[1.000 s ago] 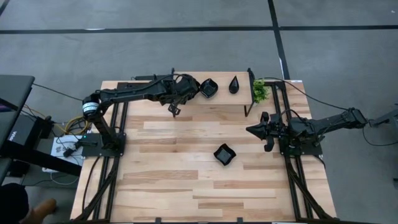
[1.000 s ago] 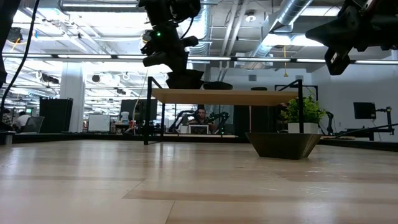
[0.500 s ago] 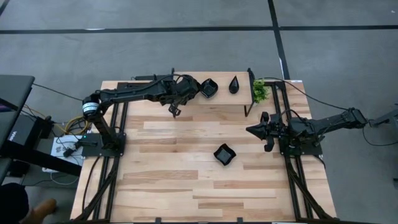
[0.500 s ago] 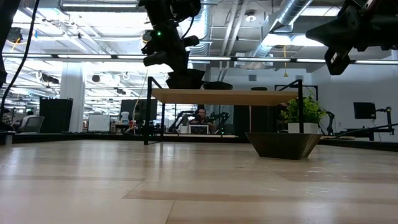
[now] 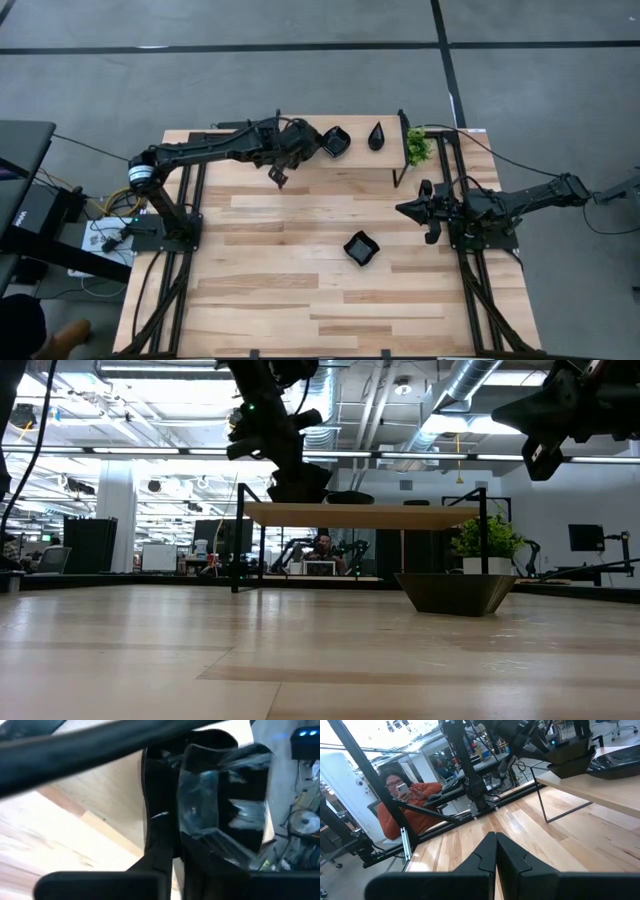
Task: Pick & Place Mini shaped plates
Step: Stack the distorted square plate on top of the other distorted square plates on the shelf
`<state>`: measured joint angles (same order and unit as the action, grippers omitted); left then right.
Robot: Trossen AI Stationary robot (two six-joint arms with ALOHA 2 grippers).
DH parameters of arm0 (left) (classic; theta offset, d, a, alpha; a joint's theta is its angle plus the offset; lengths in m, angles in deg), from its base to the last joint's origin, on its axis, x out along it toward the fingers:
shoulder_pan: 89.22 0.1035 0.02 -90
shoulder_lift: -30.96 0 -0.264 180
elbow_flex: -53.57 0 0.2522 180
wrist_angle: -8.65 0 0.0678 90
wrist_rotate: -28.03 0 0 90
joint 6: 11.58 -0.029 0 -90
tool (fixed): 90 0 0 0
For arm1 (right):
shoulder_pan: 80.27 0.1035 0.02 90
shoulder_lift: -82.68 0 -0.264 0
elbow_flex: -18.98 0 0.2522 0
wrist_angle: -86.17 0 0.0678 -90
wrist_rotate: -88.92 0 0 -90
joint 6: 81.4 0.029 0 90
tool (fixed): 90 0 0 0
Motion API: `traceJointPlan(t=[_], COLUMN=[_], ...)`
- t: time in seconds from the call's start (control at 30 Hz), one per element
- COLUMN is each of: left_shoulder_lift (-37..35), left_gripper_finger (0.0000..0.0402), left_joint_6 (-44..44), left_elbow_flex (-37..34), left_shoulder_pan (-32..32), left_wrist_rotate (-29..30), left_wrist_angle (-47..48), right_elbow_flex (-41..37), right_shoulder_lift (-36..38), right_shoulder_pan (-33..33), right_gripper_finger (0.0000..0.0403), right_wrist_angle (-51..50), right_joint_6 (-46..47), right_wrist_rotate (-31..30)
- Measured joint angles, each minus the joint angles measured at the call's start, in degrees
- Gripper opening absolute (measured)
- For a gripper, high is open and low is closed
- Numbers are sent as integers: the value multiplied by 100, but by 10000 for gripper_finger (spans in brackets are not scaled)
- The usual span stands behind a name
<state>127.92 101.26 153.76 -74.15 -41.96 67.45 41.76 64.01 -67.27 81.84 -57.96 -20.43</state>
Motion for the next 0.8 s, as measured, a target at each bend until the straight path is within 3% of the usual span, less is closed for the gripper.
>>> traceJointPlan(t=[0.37, 0.53, 0.7, 0.8], left_shoulder_lift=[-22, -341, -591, -583], left_gripper_finger=[85, 91, 91, 91], left_joint_6=[-15, -460, -755, -762], left_elbow_flex=[0, 0, 8, 9], left_shoulder_pan=[1, -38, -203, -200], left_wrist_rotate=[96, 149, 750, 576], left_wrist_angle=[121, 124, 144, 151], right_elbow_flex=[0, 0, 0, 0], right_shoulder_lift=[0, 0, 1, 2], right_shoulder_pan=[0, 0, -5, -9], right_gripper_finger=[0, 0, 0, 0], right_wrist_angle=[-1, 0, 2, 4], right_joint_6=[-2, 0, -2, -4], right_wrist_rotate=[170, 179, 192, 192])
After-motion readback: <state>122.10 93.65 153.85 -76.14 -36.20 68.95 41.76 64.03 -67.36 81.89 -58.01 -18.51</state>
